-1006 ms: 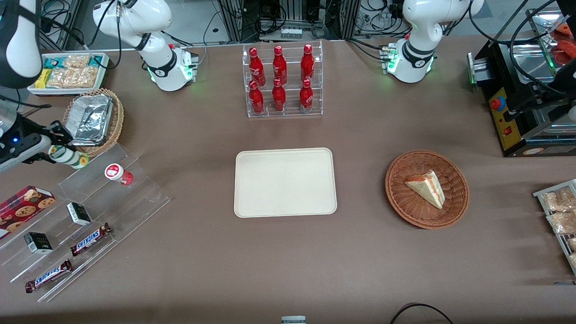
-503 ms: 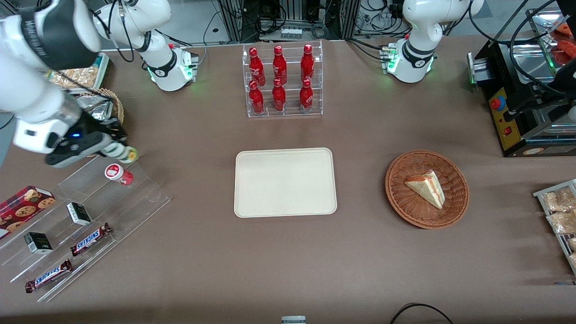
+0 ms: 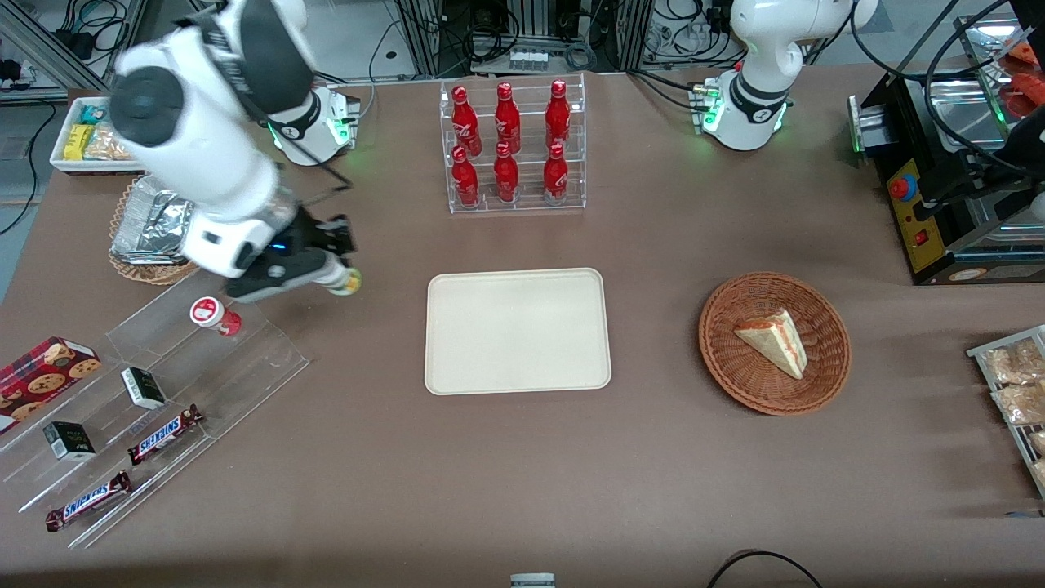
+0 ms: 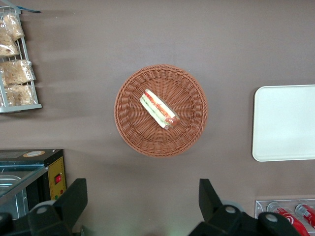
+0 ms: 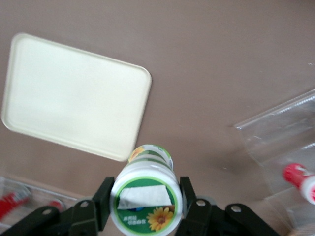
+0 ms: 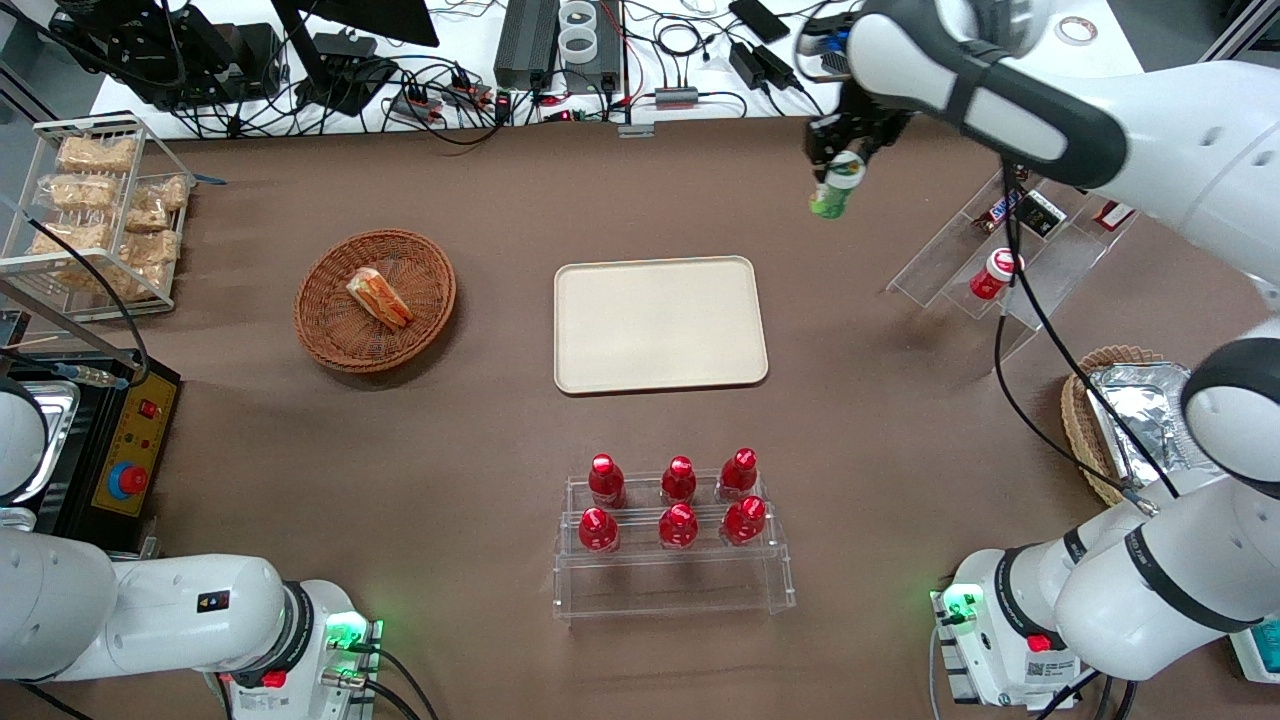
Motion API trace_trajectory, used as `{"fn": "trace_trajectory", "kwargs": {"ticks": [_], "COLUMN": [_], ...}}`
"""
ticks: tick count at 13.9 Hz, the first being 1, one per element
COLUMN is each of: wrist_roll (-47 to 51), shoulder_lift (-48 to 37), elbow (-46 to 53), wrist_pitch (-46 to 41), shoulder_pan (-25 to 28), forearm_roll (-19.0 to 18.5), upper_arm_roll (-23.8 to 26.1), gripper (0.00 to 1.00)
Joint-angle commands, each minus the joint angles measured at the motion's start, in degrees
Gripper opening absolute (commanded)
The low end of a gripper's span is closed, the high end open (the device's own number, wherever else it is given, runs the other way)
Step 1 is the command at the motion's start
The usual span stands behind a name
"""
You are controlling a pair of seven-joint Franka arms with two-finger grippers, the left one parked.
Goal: Place green gum on tray
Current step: 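Lift the gum bottle and carry it over the cream tray, then lower the gum bottle onto the tray and open the right gripper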
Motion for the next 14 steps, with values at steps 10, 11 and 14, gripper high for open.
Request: {"fn": "trace_trajectory", "kwargs": {"ticks": [10, 11, 14], "wrist_roll": [26.2, 26.2, 26.2], "shoulder_lift": [25.7, 27.2, 29.5], "elbow": [12.8, 12.8, 11.8], "wrist_pitch": [14.2, 15.1, 18.9], "shoulder_pan": [12.3, 13.0, 13.3], "forearm_roll": [7.5, 8.5, 11.9], "upper_arm_roll": [-0.8, -0.8, -0.8], "gripper": [0.00, 0.00, 0.00]}}
